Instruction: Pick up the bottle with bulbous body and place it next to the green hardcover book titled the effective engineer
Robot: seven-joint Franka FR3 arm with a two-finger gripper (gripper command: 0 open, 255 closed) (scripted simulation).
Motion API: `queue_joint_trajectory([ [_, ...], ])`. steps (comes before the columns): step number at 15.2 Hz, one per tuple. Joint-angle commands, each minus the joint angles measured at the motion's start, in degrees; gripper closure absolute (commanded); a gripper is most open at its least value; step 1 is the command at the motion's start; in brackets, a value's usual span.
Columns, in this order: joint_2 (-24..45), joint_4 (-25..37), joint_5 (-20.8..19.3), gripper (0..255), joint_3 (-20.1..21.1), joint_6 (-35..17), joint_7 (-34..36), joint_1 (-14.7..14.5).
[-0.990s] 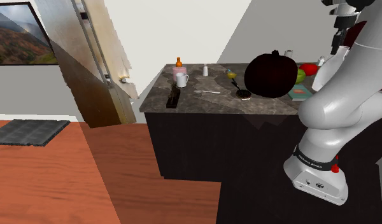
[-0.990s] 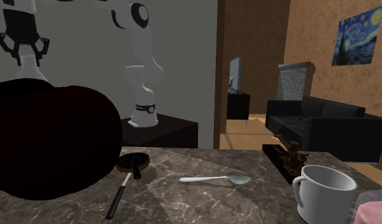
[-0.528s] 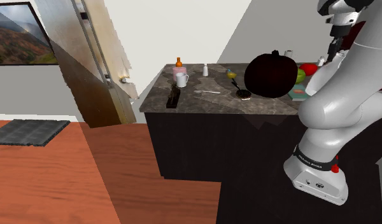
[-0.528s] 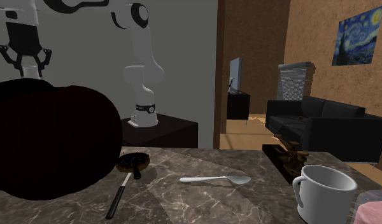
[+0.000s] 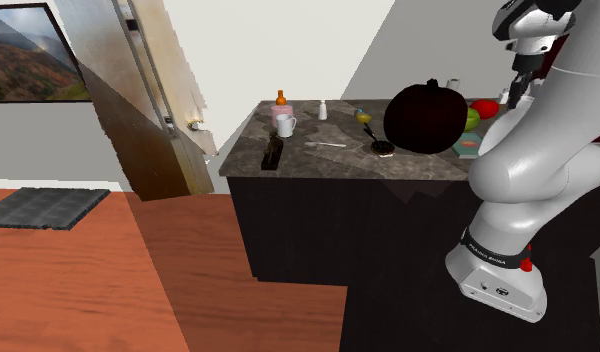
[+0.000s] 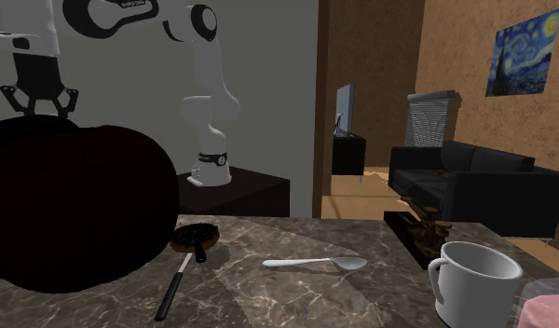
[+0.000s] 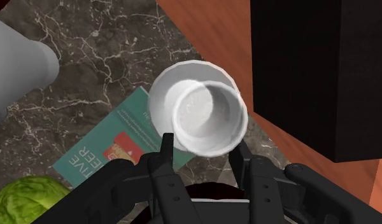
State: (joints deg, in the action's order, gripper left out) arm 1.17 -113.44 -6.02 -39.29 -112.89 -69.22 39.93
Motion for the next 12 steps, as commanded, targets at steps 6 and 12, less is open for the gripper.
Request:
queue_joint_trajectory([
  [6,1.5,-2.9,0.9,255,-0.2,-4.2,-0.4,0.3],
  [12,1.5,-2.9,0.9,255,-0.1,-4.2,-0.4,0.3],
])
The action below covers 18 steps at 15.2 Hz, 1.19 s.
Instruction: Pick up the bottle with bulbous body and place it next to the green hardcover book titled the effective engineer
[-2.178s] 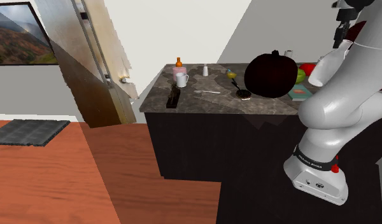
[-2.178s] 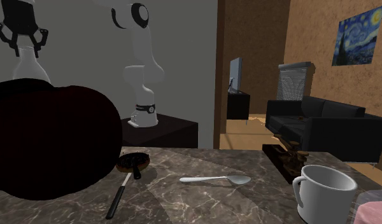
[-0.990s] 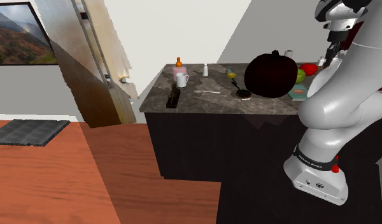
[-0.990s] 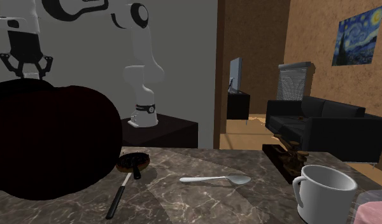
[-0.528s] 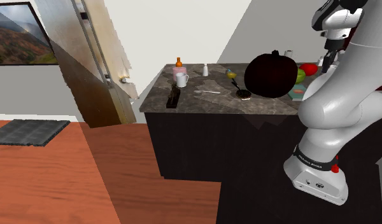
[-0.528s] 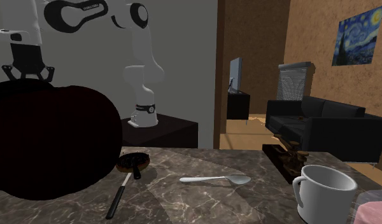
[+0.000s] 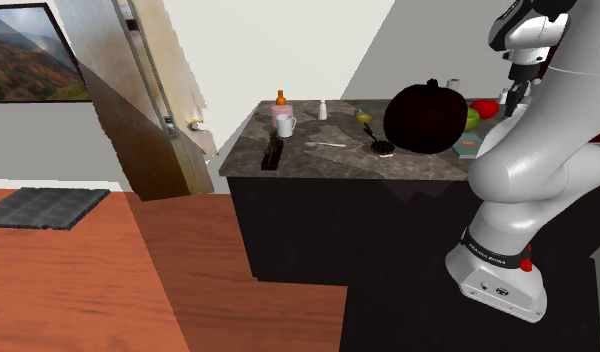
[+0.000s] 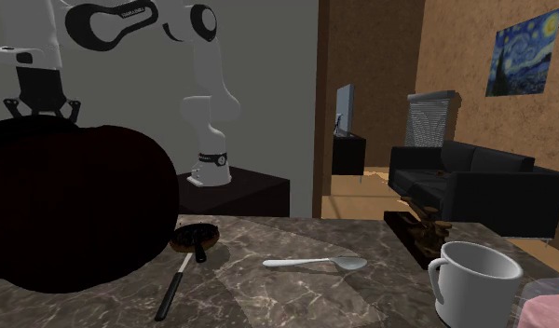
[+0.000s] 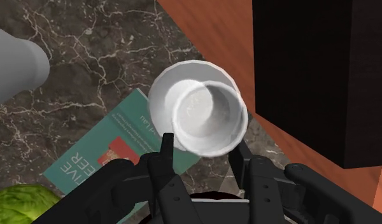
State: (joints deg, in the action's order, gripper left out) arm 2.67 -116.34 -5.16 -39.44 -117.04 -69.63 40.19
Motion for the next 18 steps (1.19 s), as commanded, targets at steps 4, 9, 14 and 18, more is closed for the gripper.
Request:
queue_joint_trajectory([
  [4,0.0,0.0,0.0,0,0.0,0.0,0.0,0.0],
  [9,-1.9,4.1,-1.0,0,0.3,5.7,0.8,-0.5],
  [14,-2.2,5.3,-1.2,0,0.4,7.2,0.9,-0.7],
  [18,-2.2,5.3,-1.2,0,0.4,7.2,0.9,-0.7],
])
